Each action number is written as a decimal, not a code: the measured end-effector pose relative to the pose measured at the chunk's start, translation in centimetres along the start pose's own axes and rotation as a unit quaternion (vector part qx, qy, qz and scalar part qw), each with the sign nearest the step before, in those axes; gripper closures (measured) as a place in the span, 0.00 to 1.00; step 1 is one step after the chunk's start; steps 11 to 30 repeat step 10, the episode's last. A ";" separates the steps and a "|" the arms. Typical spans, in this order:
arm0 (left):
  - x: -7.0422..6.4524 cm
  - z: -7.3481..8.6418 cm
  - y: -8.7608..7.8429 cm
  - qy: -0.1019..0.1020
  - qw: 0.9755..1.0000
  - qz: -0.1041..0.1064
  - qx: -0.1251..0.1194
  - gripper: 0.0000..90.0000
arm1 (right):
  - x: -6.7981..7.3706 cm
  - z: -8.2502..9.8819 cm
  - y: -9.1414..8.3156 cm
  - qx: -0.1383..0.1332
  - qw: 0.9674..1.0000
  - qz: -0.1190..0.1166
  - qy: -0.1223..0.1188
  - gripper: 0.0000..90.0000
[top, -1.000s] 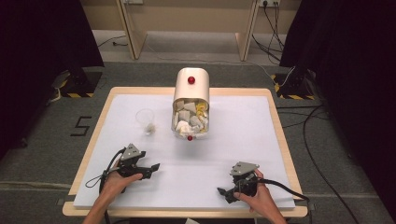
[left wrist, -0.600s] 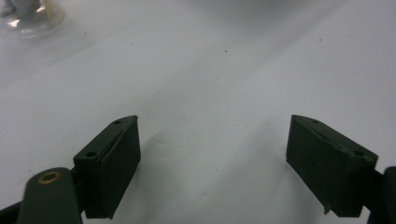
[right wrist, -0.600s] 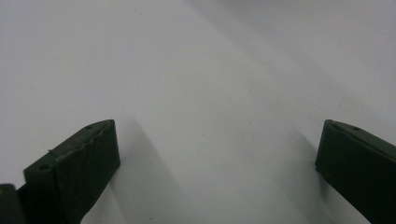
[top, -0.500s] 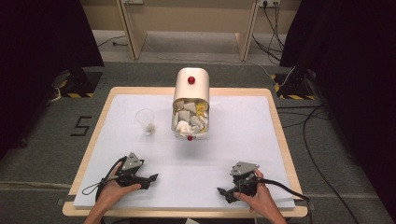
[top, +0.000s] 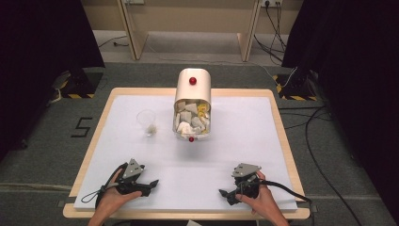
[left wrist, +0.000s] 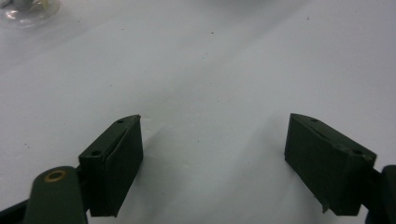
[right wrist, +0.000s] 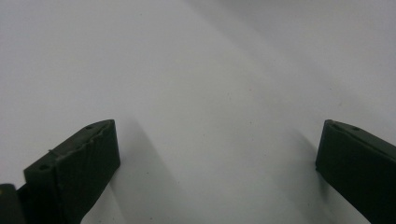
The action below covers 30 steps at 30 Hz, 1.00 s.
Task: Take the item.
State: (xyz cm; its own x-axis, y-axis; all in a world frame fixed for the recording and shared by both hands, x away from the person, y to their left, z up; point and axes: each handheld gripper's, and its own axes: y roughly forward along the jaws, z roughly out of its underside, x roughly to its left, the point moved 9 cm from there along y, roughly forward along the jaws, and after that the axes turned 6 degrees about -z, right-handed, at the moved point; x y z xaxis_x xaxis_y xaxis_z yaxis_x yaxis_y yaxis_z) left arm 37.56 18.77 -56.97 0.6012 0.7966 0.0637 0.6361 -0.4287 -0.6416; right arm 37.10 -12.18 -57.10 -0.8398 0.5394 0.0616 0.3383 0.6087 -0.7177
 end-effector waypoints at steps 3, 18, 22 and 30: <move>0.1 0.0 0.0 -0.006 1.000 0.008 0.002 0.21 | 0.0 0.0 0.0 0.000 1.000 0.000 0.000 0.00; 0.1 0.0 0.1 -0.007 1.000 0.009 0.002 0.21 | 0.0 0.0 0.0 0.000 1.000 0.000 0.000 0.00; 0.1 0.0 0.1 -0.007 1.000 0.009 0.002 0.21 | 0.0 0.0 0.0 0.000 1.000 0.000 0.000 0.00; 0.1 0.0 0.1 -0.007 1.000 0.009 0.002 0.21 | 0.0 0.0 0.0 0.000 1.000 0.000 0.000 0.00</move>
